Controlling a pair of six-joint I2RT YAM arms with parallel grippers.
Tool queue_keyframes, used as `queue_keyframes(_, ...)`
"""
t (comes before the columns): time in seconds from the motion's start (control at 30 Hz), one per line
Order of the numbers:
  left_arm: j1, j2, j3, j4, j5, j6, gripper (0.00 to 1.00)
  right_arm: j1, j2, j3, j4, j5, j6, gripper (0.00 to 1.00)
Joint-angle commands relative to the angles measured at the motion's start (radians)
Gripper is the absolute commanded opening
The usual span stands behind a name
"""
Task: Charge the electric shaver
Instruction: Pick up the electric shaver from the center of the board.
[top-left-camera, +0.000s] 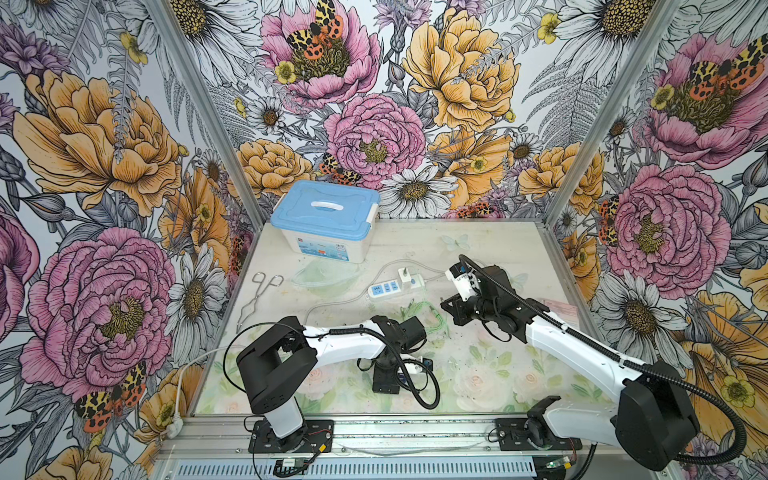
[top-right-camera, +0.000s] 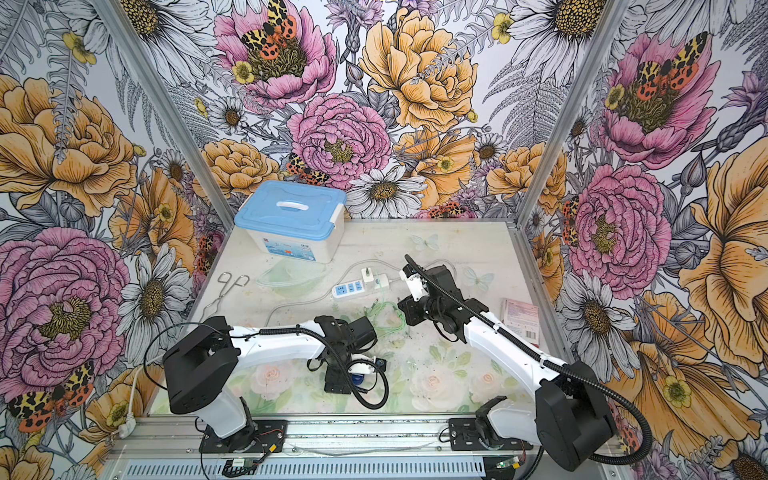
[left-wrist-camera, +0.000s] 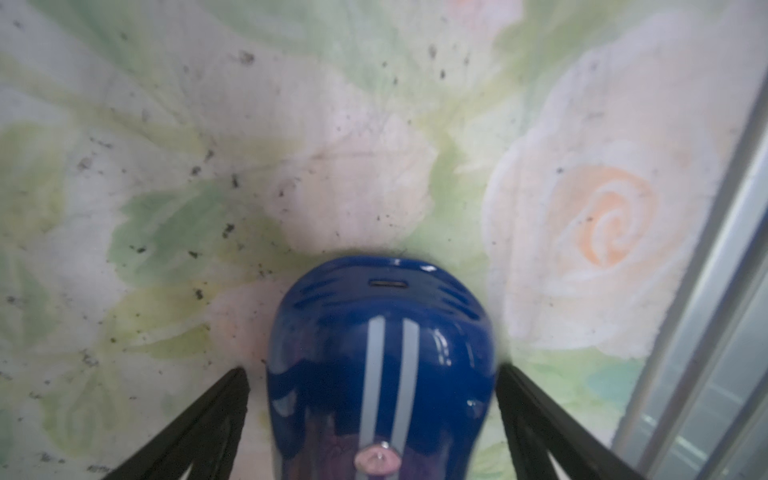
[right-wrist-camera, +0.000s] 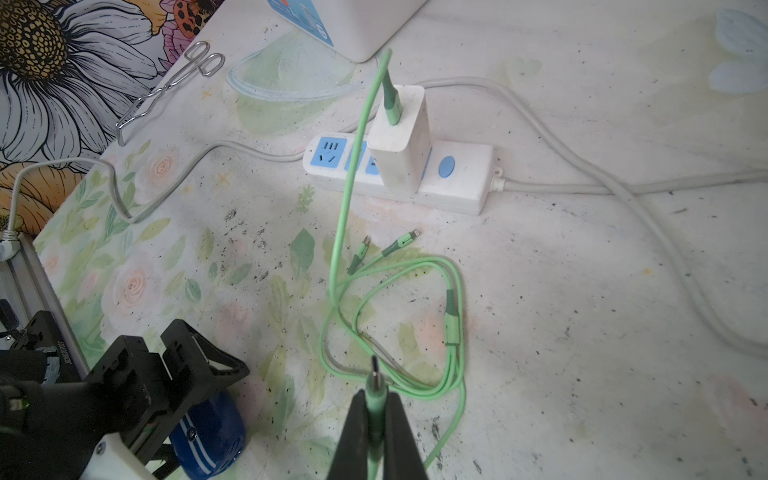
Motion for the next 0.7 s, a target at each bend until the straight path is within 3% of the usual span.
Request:
queue_keyframes(0.0,0.0,0.019,0.029,0.016,0.041,0.023,0.93,-0.012,-0.007,-0.013,0.018,-0.012,-0.001,0.0)
queue_keyframes(0.33,-0.004,-0.029,-0.01,0.023,0.045,-0.008,0.84,-0.018,-0.006,-0.013,0.018,-0.013,0.002,0.0)
queue_keyframes(0.57,-0.006,-0.074,-0.043,0.043,0.072,-0.036,0.61,-0.019,-0.006,-0.015,0.017,-0.023,0.02,0.0)
queue_keyframes(0.67,-0.009,-0.078,-0.03,0.047,0.058,-0.055,0.41,-0.018,-0.001,-0.011,0.007,-0.007,0.027,0.0)
